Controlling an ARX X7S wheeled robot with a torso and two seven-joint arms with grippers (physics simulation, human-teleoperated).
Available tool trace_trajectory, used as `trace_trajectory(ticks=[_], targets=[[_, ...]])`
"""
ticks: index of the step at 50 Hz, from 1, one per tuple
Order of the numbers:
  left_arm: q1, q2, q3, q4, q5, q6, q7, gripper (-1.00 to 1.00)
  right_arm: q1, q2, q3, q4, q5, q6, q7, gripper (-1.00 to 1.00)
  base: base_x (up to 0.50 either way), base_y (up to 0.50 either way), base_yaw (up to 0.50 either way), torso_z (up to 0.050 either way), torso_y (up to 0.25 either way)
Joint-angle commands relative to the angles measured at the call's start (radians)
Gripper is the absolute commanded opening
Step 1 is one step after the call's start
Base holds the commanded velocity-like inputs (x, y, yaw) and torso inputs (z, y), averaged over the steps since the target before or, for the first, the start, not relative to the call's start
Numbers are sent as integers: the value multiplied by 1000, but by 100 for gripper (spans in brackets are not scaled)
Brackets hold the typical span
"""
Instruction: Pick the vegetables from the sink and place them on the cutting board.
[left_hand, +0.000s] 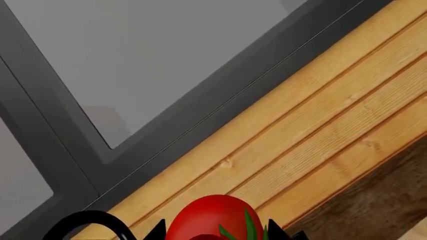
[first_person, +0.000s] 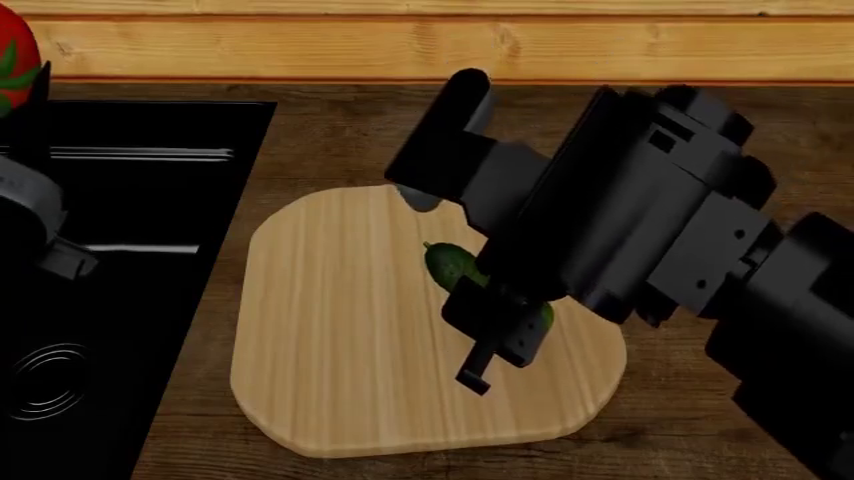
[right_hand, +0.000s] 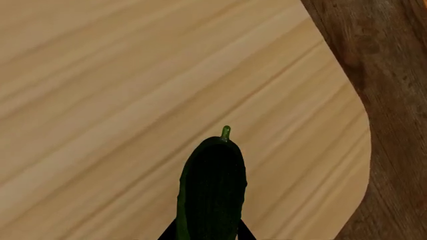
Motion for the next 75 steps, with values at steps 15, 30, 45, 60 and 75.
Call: trace_trajectory(ticks=[15, 30, 45, 60, 75], targets=[[15, 12, -40, -5, -10, 17, 14, -100, -70, 7, 39, -86, -21, 23, 47, -100, 0, 0, 0, 0, 1], [19, 9, -41, -5, -13, 20, 11, -100, -64, 5, 21, -77, -35, 16, 34, 100, 1, 0, 0, 0, 0], [30, 3, -33, 12, -15, 12, 1, -100, 23, 35, 47, -183, 9, 82, 18, 100, -1, 0, 0, 0, 0], [10, 21, -50, 5, -19, -15, -7, -100, 81, 36, 68, -151, 5, 75, -8, 100, 0, 0, 0, 0, 0], [-7, 53, -86, 158, -153, -188, -55, -100, 231, 134, 390, -282, 213, 126, 118, 100, 0, 0, 0, 0, 0]])
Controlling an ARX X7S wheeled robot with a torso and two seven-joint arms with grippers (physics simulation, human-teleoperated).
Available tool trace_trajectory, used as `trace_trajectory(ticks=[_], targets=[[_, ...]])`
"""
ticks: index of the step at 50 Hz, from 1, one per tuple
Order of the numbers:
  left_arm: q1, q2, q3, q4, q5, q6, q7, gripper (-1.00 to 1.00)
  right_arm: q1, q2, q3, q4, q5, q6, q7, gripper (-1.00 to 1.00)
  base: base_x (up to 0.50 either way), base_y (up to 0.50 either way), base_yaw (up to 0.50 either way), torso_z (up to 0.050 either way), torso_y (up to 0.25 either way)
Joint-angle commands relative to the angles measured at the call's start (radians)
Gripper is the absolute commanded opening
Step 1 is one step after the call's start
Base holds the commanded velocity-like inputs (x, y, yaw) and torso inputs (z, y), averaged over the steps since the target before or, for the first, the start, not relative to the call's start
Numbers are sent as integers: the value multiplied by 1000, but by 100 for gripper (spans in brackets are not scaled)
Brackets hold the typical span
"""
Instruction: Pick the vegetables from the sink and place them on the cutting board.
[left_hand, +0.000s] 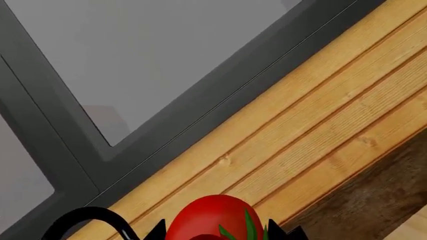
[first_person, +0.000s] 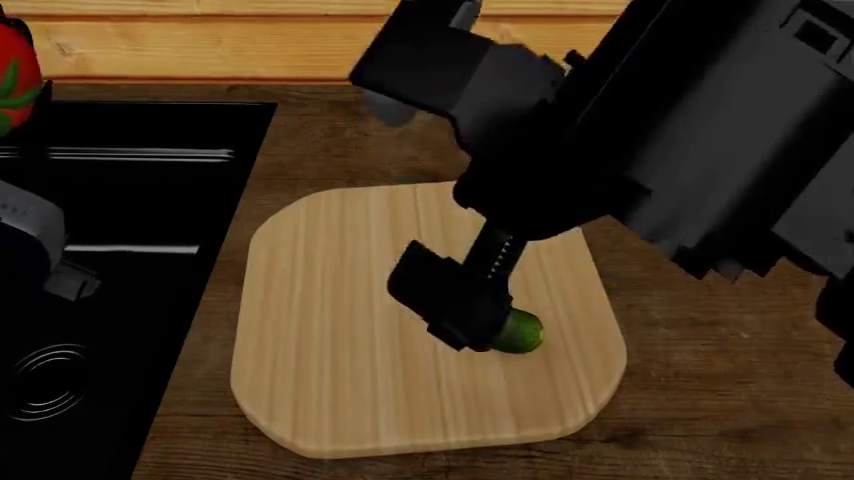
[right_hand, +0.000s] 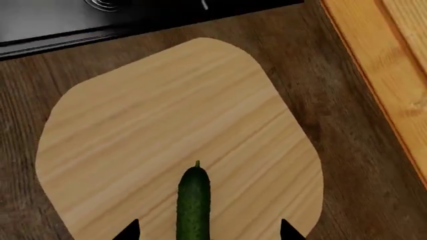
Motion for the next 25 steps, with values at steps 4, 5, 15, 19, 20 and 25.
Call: trace_trajectory(ticks=[4, 5, 15, 19, 20, 25], targets=[[-120, -14, -37, -53, -283, -19, -103, -100, 118, 45, 346, -38, 140, 25, 154, 100, 0, 0, 0, 0, 0], [-270, 0, 49, -203, -261, 23, -31, -100, 122, 45, 364, -23, 146, 28, 175, 100, 0, 0, 0, 0, 0], [-419, 45, 204, -470, -250, 89, 45, -100, 137, 64, 536, 38, 219, 12, 359, 100, 0, 0, 0, 0, 0], [-411, 46, 252, -490, -254, 125, 79, -100, 147, 82, 563, 36, 222, 3, 384, 100, 0, 0, 0, 0, 0], [-409, 51, 267, -503, -251, 140, 85, -100, 151, 88, 573, 34, 226, 5, 400, 100, 0, 0, 0, 0, 0], [-400, 73, 314, -580, -229, 208, 104, -100, 152, 103, 630, 13, 253, -1, 482, 100, 0, 0, 0, 0, 0]])
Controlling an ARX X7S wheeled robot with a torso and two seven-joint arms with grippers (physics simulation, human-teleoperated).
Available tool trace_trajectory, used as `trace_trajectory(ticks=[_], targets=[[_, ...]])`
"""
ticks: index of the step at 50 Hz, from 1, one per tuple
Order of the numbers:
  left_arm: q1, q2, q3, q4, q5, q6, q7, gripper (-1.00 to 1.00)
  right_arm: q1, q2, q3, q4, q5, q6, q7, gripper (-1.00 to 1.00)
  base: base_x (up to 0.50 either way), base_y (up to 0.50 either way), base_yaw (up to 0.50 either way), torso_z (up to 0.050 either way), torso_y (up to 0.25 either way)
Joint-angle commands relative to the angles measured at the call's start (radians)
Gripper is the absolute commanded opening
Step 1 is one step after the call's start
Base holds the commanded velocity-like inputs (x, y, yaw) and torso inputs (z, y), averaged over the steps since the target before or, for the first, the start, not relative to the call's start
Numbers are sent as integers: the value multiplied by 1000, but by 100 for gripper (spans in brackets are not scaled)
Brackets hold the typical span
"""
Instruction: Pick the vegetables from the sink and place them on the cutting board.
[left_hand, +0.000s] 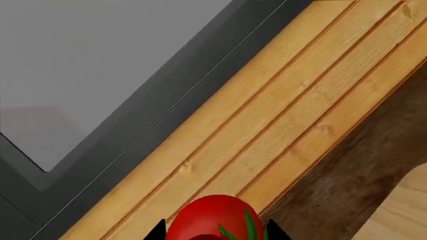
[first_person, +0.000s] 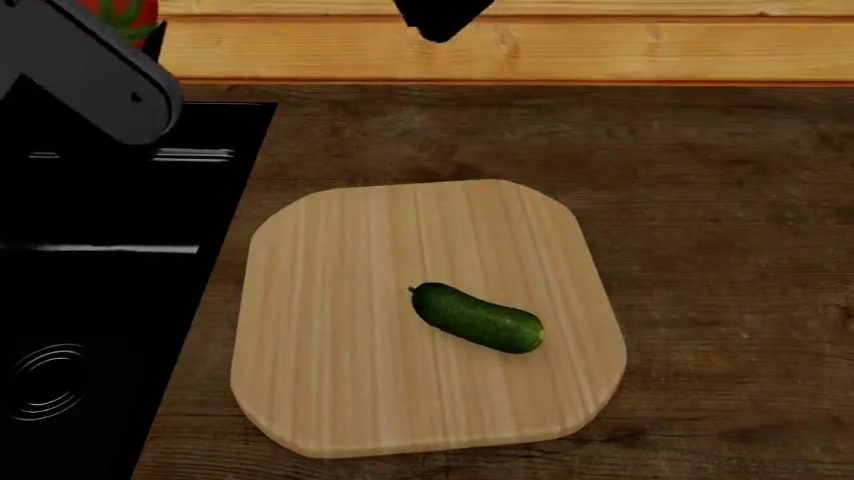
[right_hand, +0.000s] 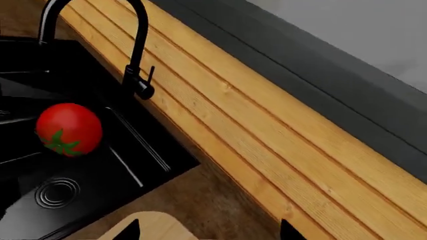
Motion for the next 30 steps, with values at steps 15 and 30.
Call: trace_trajectory(ticks=[15, 30], targets=[[96, 189, -318, -330, -217, -11, 10, -100, 8, 71, 244, -71, 58, -14, 282, 100, 0, 0, 0, 0, 0], [132, 286, -464, -403, -337, -155, -52, -100, 11, 65, 253, -68, 60, -16, 309, 100, 0, 0, 0, 0, 0]])
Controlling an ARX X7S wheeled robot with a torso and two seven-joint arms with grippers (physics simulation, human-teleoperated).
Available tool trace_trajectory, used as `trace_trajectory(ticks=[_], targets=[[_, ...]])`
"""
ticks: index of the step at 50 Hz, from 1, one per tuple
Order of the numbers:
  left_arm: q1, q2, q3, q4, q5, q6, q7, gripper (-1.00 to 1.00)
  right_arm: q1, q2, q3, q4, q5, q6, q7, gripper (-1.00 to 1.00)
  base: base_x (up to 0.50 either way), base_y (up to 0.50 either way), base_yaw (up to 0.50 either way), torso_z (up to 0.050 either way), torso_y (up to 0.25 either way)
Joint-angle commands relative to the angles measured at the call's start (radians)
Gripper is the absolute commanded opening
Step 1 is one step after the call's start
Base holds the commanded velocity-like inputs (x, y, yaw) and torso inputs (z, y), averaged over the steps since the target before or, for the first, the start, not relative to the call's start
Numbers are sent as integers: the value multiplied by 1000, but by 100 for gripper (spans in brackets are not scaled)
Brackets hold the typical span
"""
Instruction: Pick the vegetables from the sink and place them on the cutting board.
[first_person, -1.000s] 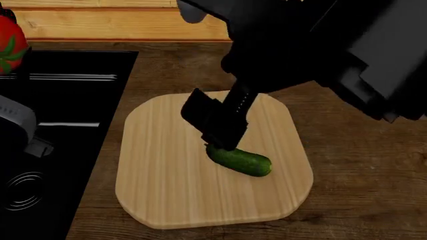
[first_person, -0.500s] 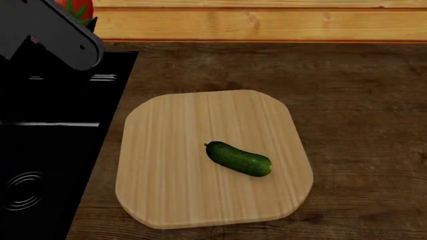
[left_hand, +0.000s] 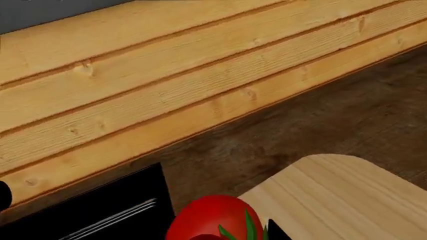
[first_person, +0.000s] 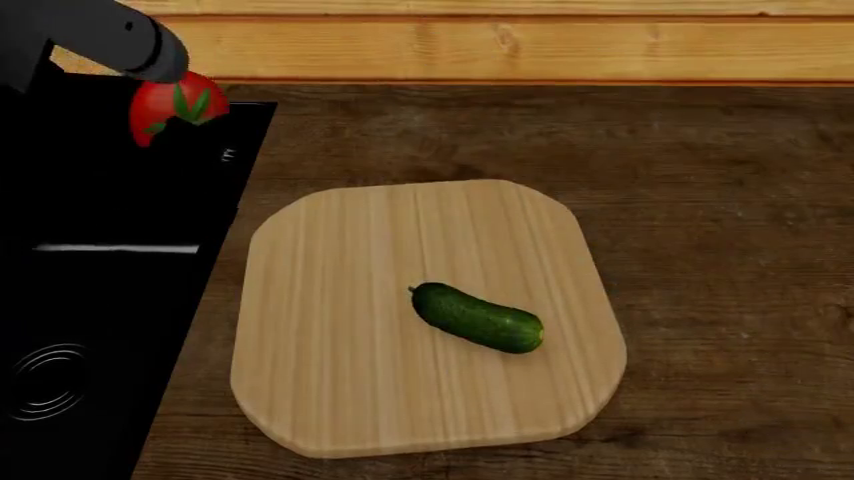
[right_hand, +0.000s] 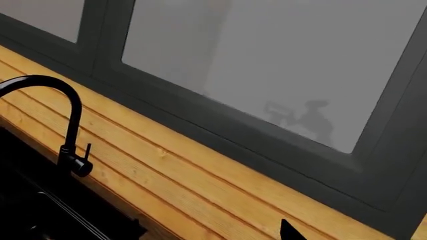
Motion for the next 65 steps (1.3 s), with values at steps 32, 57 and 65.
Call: trace_trajectory(ticks=[32, 57, 65], targets=[[20, 84, 99, -304, -43, 163, 188, -100, -39, 8, 51, -39, 5, 16, 39, 100, 0, 0, 0, 0, 0], [74, 79, 171, -292, -40, 173, 190, -100, -43, 24, 63, -48, 28, 25, 59, 100, 0, 0, 0, 0, 0], [87, 76, 170, -281, -47, 175, 182, -100, -45, 25, 63, -52, 35, 29, 59, 100, 0, 0, 0, 0, 0]])
